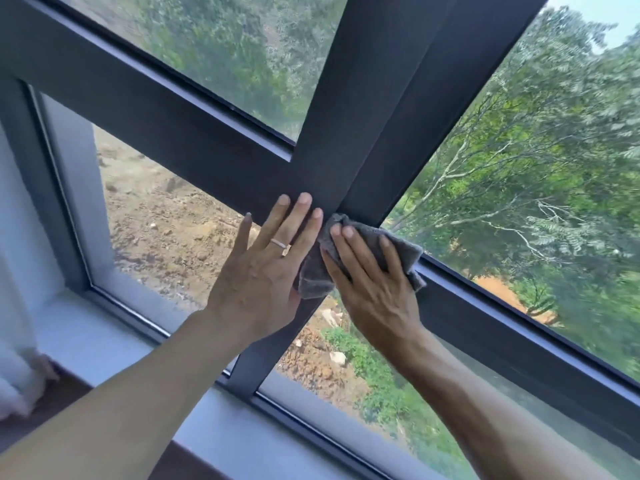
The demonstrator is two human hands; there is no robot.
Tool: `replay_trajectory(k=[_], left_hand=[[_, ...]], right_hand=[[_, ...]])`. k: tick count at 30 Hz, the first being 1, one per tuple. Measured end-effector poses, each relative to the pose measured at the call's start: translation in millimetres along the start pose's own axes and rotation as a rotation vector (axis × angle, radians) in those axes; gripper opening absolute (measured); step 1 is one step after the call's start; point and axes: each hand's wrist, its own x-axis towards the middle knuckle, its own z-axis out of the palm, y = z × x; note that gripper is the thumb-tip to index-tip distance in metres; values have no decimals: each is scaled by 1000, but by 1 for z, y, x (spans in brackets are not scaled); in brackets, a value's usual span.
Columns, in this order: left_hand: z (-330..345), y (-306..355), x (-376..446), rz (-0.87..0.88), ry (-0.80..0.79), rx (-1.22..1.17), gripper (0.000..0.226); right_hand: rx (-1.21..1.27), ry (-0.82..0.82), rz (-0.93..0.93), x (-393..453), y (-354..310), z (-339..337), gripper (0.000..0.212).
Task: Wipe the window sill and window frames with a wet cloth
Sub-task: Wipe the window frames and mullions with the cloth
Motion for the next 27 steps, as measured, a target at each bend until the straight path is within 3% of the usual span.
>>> replay_trajectory(k=[7,12,16,20,23,27], left_hand=[[-2,1,0,10,-32,-11,102],[0,2,-1,19,-7,4,98],[-2,8,-9,-9,-56,8,99],[0,20,-30,44,-95,26,72],[3,60,-33,97,-162,-88,51],[5,149,-32,38,-486,-411,56]], right_hand=[[31,-148,27,-53,24,-11,69],[11,-137,-24,1,1,-7,66],[58,-191,-56,-21,11,-12,67],[200,-239,-20,-72,23,-42,52],[285,-252,95,-112,32,-73,45],[454,-201,459,-158,32,-109,38]])
